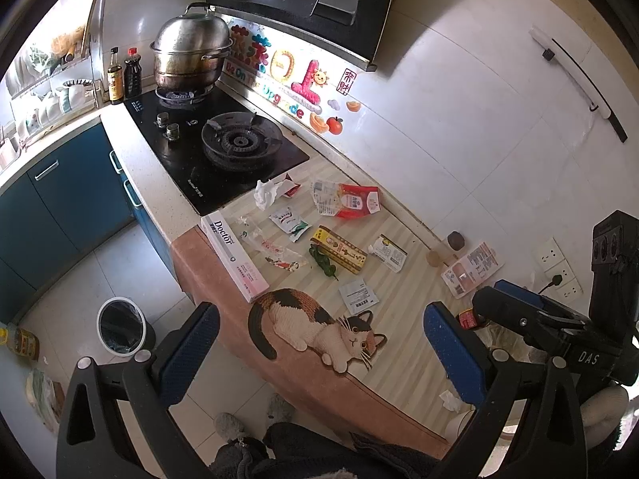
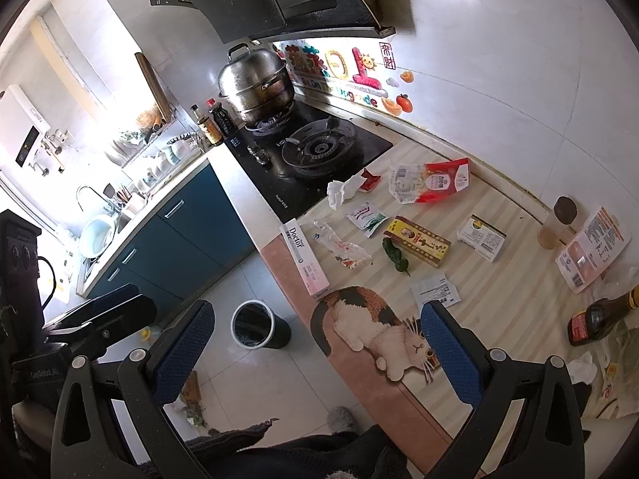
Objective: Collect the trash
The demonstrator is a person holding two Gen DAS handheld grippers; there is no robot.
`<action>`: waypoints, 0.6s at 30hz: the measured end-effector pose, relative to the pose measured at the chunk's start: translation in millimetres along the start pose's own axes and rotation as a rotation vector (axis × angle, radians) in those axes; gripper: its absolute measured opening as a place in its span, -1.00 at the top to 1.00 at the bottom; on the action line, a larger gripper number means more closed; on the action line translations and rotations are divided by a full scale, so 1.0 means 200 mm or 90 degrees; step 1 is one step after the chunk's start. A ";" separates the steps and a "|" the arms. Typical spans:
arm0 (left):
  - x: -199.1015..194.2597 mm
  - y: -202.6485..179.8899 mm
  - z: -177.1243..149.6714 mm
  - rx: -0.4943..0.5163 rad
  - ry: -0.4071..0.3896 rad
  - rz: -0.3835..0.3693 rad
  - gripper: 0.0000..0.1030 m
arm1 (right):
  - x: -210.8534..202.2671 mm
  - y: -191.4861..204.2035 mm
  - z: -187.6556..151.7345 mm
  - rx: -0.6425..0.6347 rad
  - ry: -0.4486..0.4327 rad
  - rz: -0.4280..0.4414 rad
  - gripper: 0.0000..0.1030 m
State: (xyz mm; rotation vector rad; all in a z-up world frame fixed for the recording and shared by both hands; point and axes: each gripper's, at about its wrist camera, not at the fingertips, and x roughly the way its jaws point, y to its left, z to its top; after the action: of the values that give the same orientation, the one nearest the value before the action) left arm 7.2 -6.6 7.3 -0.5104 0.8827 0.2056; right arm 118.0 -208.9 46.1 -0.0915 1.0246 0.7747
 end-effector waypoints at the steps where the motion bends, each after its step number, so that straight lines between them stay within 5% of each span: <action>1: 0.00 0.00 0.00 0.000 0.000 0.000 -1.00 | 0.00 0.00 0.00 0.000 -0.001 0.001 -1.00; 18: 0.01 0.02 -0.01 -0.001 0.003 -0.003 -1.00 | 0.02 0.00 0.01 0.002 0.001 0.002 -1.00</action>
State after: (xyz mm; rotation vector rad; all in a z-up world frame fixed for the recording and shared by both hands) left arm 6.1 -4.5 2.5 -0.5149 0.8853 0.2011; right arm 120.7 -205.4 43.2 -0.0885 1.0267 0.7758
